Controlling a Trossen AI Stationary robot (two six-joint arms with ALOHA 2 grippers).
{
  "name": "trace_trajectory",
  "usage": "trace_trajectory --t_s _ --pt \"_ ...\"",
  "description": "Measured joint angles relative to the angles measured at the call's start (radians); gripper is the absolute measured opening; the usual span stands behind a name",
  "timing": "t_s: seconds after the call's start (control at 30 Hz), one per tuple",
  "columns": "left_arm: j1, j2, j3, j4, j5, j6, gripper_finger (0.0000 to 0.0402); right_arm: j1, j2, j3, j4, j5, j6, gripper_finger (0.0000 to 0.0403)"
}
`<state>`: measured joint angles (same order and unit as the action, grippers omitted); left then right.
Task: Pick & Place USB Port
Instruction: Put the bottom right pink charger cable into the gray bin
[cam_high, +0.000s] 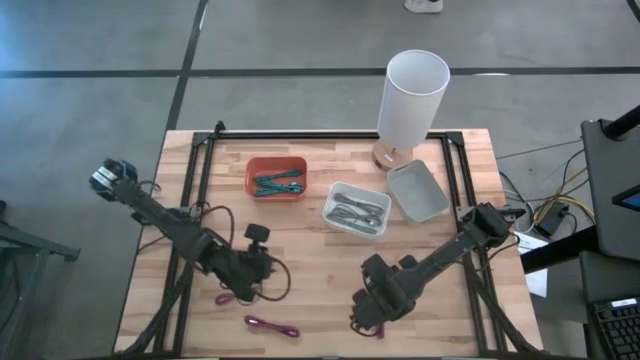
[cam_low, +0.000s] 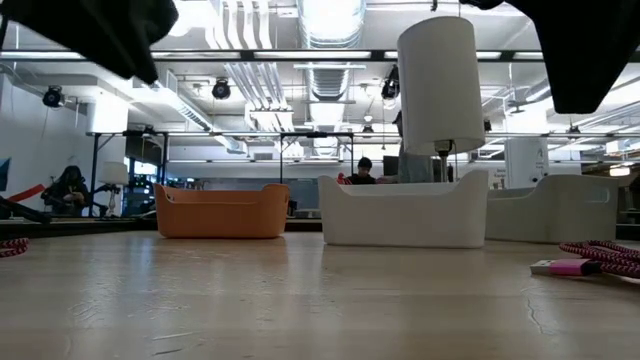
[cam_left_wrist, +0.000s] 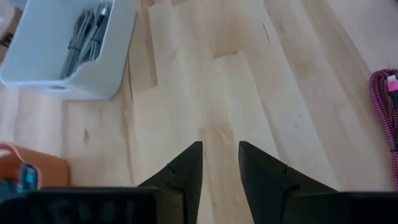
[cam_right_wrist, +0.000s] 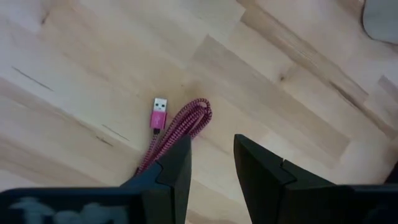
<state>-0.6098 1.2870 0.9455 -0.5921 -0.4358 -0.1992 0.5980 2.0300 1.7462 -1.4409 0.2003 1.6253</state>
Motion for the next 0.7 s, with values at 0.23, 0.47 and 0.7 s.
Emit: trace_trajectory --t_s 0.23,0.47,0.7 --pt "0.000 -0.079 -0.149 0.112 0.000 -0.058 0.0115 0.000 0.000 -0.067 0.163 0.008 0.048 0.0118" --pt "0.000 -0.099 -0.189 0.130 0.000 -0.074 0.0115 -0.013 -0.033 -0.205 0.206 -0.028 0.029 0.0118" --pt "0.000 -0.099 -0.189 0.147 -0.002 -0.067 0.0115 -0.011 -0.266 -0.382 0.220 0.032 0.103 0.0118"
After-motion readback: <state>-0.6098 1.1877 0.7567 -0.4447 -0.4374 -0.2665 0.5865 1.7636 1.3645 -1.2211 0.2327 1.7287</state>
